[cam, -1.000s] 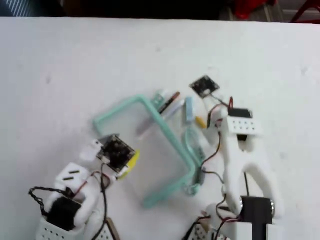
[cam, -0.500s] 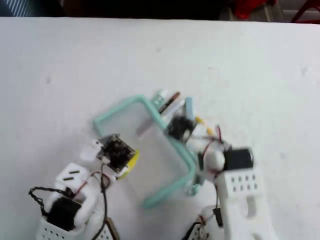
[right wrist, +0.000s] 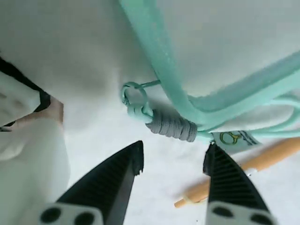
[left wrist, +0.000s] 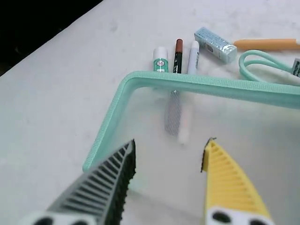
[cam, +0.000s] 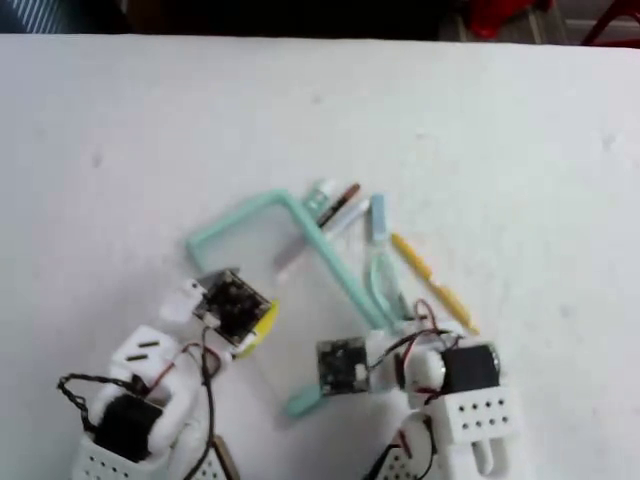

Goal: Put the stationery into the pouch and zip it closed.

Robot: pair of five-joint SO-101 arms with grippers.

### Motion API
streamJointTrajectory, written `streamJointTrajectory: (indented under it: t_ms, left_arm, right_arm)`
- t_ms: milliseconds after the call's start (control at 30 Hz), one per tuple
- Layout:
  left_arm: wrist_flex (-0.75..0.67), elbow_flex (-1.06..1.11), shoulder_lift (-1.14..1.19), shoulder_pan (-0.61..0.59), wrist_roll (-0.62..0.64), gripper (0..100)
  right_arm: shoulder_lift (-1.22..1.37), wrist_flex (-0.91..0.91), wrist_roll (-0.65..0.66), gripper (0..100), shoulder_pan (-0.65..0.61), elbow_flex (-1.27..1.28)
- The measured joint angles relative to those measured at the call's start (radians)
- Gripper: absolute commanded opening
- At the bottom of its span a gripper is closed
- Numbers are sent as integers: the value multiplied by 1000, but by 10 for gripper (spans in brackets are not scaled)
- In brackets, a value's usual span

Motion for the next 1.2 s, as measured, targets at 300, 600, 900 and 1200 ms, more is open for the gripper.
streamJointTrajectory:
  t_ms: [300, 600, 900, 1200]
  left_arm:
    - [0, 0, 0, 0, 0, 246]
    - [0, 0, 0, 0, 0, 246]
    - [0, 0, 0, 0, 0, 245]
    - [0, 0, 0, 0, 0, 245]
  right_arm:
    - [233, -40, 101, 201, -48, -2]
    - [425, -123, 193, 157, -48, 9]
    - [500, -296, 203, 130, -52, 94]
    - [506, -311, 203, 14, -46, 98]
